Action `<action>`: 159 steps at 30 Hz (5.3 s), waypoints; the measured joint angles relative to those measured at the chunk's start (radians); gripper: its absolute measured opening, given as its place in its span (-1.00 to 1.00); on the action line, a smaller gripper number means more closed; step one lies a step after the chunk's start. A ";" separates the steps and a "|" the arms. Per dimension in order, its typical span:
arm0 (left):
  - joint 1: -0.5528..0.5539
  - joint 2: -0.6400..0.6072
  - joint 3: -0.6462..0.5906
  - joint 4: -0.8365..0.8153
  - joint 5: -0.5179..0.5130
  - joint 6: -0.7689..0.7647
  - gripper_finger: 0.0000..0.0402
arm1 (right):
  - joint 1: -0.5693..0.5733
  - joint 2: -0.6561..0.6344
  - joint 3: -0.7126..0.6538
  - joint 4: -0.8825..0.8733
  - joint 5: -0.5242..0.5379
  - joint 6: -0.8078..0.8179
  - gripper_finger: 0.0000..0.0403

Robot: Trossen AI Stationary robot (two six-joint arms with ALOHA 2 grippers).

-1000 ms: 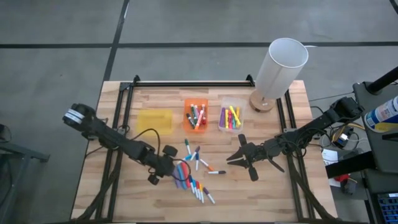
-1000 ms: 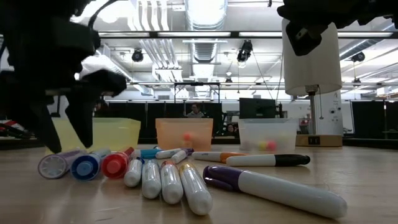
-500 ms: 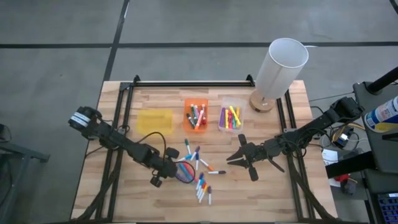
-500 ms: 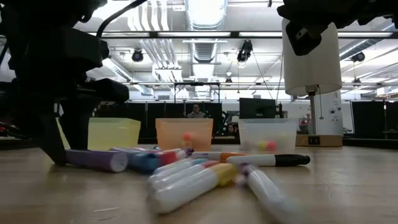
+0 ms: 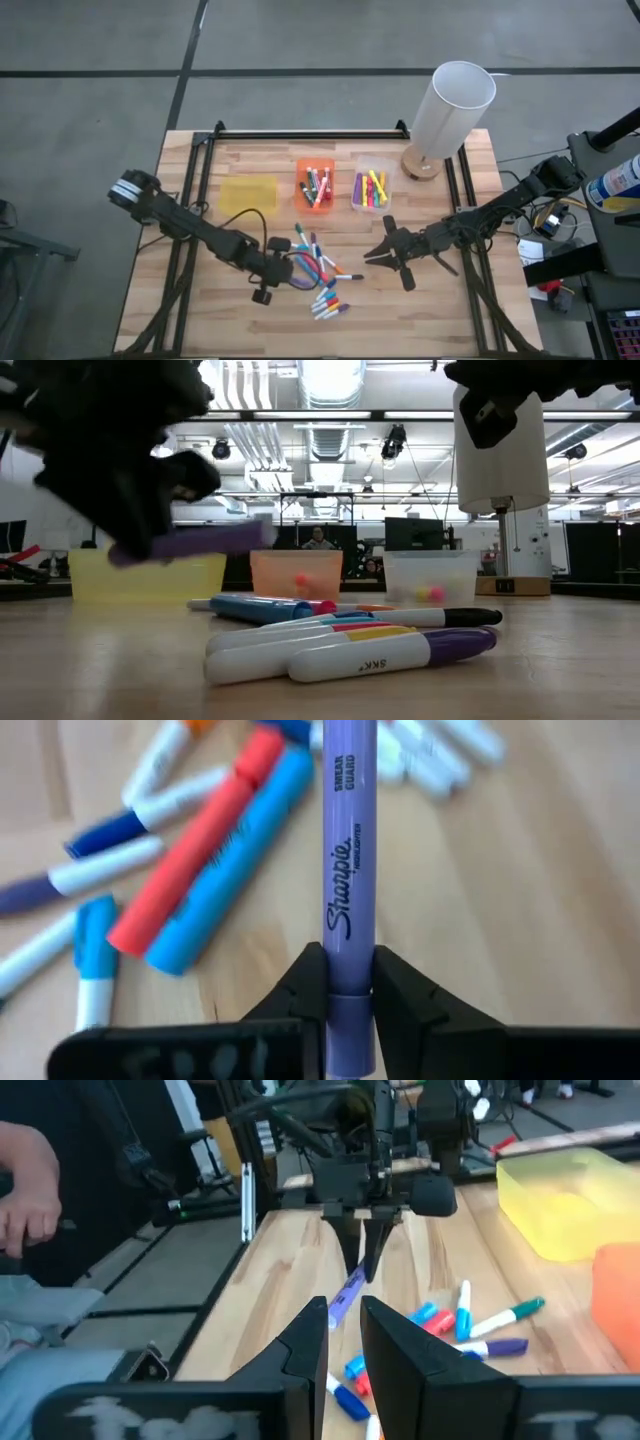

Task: Pick & Place Markers
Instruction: Put the purple highlighter into the transparent bin, then put the blue highlighter into the transparent bin

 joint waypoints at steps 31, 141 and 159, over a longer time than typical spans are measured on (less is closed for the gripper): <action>0.192 -0.015 0.234 -0.164 0.000 -0.082 -0.75 | -0.050 0.363 0.218 0.024 0.179 -0.055 0.03; 0.197 -0.041 0.288 -0.277 -0.243 -0.065 -0.07 | -0.341 0.275 0.285 -0.915 0.618 0.507 0.16; 0.196 -0.027 0.054 -0.022 0.035 0.268 -0.07 | -0.128 0.240 0.304 -0.881 0.619 0.442 0.22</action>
